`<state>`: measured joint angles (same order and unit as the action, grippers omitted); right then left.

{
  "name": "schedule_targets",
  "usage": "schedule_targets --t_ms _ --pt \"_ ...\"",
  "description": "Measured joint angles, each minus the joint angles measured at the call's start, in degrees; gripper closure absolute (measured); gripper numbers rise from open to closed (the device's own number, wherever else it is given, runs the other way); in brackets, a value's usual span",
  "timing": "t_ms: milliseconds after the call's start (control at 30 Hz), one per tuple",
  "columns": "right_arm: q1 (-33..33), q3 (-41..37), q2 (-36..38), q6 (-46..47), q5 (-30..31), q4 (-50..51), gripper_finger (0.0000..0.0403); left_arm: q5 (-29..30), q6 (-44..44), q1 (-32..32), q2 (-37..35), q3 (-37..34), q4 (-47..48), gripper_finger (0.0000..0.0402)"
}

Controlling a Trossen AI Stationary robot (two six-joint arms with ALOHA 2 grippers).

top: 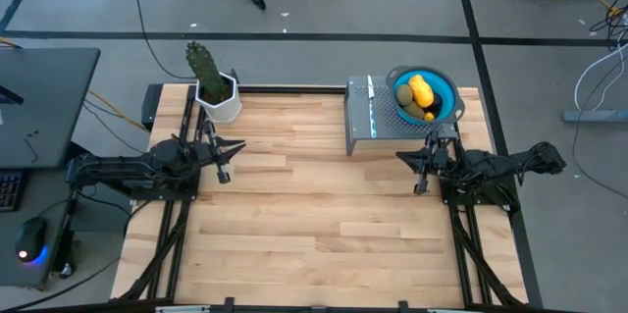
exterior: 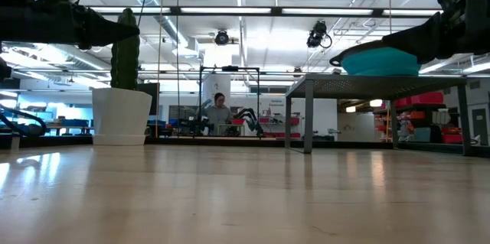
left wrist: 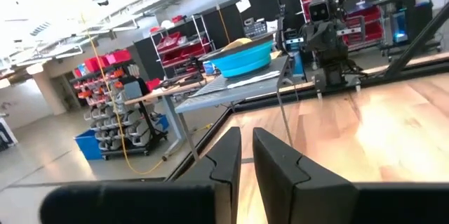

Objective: Pick & Place Fruit
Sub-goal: Return to Home Position

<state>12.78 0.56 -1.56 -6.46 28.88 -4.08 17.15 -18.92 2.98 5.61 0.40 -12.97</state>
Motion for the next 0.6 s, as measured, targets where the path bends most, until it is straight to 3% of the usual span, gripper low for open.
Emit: schedule_targets --t_ms 600 --pt "0.0 0.0 0.0 0.0 0.0 0.0 0.04 0.0 -1.0 0.0 0.0 0.0 0.0 0.0356"
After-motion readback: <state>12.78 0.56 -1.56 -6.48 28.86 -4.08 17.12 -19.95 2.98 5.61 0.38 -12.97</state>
